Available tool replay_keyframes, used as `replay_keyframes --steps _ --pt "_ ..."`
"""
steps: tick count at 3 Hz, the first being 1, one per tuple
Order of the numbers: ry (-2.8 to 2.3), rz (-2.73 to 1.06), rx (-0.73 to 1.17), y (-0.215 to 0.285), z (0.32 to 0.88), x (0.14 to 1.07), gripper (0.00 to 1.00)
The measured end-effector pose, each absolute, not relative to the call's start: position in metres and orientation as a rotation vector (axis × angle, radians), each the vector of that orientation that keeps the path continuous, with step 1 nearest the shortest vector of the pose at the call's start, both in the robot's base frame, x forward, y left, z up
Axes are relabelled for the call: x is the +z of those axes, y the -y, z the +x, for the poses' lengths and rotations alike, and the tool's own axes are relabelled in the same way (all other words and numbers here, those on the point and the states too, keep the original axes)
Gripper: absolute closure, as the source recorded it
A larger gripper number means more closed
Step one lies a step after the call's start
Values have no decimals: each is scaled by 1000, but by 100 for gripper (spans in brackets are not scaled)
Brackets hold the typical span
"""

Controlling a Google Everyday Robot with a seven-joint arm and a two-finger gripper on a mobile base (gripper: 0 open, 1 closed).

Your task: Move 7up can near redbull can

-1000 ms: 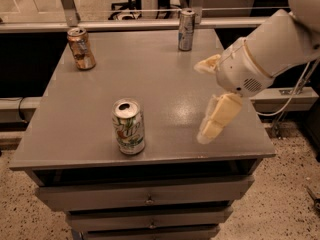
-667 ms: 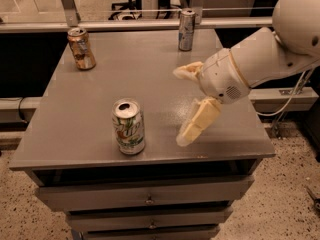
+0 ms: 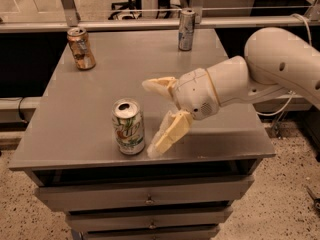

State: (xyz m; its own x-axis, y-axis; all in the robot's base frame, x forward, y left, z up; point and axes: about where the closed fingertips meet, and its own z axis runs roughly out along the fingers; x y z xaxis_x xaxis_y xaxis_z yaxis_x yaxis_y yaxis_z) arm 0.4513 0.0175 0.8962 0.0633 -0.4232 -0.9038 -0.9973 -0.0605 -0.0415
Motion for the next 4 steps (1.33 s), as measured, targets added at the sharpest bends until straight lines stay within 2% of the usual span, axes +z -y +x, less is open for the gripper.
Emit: replay_keyframes --steps 1,2,3,4 --pt "-1375 -1539 1108 -46 438 887 0" --pt "-1341 -1514 1169 -63 432 883 0" --pt "-1328 -1477 1178 -69 434 883 15" --pt "-1329 -1452 1149 -63 444 889 37"
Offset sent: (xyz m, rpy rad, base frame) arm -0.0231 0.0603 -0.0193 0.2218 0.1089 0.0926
